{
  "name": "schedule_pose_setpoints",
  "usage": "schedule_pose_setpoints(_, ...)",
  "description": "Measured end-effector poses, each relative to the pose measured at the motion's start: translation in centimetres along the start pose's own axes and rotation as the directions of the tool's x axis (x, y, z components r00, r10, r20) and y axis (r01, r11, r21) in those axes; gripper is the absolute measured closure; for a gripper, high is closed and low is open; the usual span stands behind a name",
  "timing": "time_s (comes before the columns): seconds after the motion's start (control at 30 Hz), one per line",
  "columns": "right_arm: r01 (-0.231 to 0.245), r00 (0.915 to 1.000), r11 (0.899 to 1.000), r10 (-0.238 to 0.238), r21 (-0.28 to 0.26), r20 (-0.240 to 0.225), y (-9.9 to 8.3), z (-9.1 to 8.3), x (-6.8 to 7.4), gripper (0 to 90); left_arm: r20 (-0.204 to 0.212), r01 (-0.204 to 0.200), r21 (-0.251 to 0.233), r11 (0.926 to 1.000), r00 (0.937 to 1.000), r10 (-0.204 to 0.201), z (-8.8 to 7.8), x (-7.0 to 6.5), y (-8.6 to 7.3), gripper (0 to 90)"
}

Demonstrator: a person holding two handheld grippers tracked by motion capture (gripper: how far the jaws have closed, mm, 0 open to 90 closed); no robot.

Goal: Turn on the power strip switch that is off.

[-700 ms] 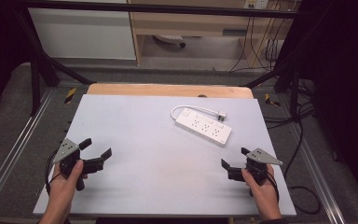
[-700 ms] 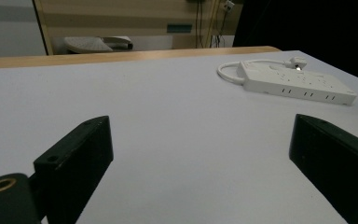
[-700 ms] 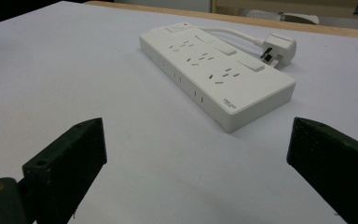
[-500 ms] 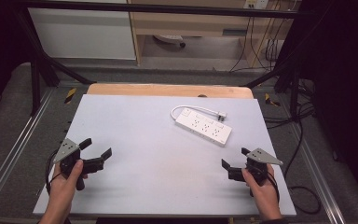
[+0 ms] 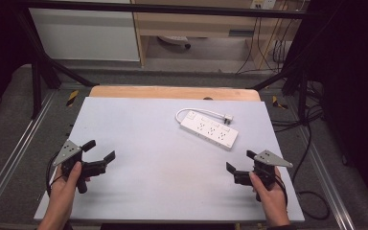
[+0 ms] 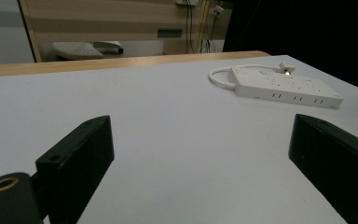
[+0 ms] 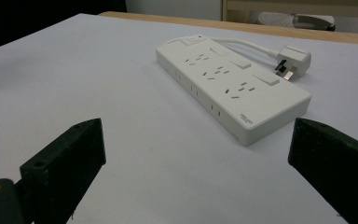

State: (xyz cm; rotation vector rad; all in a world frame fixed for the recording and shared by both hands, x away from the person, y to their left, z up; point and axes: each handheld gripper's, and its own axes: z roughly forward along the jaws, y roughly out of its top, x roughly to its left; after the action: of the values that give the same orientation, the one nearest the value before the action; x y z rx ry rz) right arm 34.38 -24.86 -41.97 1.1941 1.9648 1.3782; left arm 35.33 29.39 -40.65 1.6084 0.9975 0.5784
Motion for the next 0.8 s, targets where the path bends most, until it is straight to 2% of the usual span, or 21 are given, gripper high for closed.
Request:
schedule_pose_setpoints(0.07, 0.0, 1.0, 1.0, 0.0, 0.0, -0.003, 0.1, 0.0, 0.1, 4.5, 0.002, -0.002, 0.001, 1.0, 1.0, 0.002, 0.1, 0.0, 0.1, 6.5)
schedule_pose_setpoints(0.2, 0.005, 0.9999, 1.0, -0.005, 0.011, -0.01, 0.6, 0.4, 0.3, 4.5, -0.024, -0.005, 0.026, 0.9997, 0.9997, 0.005, -0.1, 0.3, 0.1, 6.4)
schedule_pose_setpoints(0.23, 0.009, 0.9999, 1.0, -0.009, 0.013, -0.008, 0.6, 0.4, 0.4, 4.4, -0.028, 0.006, 0.028, 0.9996, 0.9996, -0.005, -0.2, 0.3, 0.0, 6.5)
schedule_pose_setpoints(0.4, 0.013, 0.9999, 1.0, -0.013, 0.024, -0.008, 0.8, 0.5, 0.4, 3.7, -0.047, 0.003, 0.016, 0.9999, 0.9989, -0.002, -0.4, 0.4, -0.1, 6.5)
schedule_pose_setpoints(0.63, 0.003, 1.0, 0.999, -0.003, 0.034, -0.002, 1.0, -0.1, 0.2, 3.1, -0.053, 0.0, 0.026, 0.9997, 0.9986, 0.002, -0.6, 0.3, -0.4, 6.6)
schedule_pose_setpoints(0.8, 0.012, 0.9999, 0.999, -0.012, 0.032, 0.007, 1.6, -0.4, 0.3, 3.1, -0.059, -0.005, 0.029, 0.9996, 0.9982, 0.007, -1.0, 0.2, -0.5, 6.5)
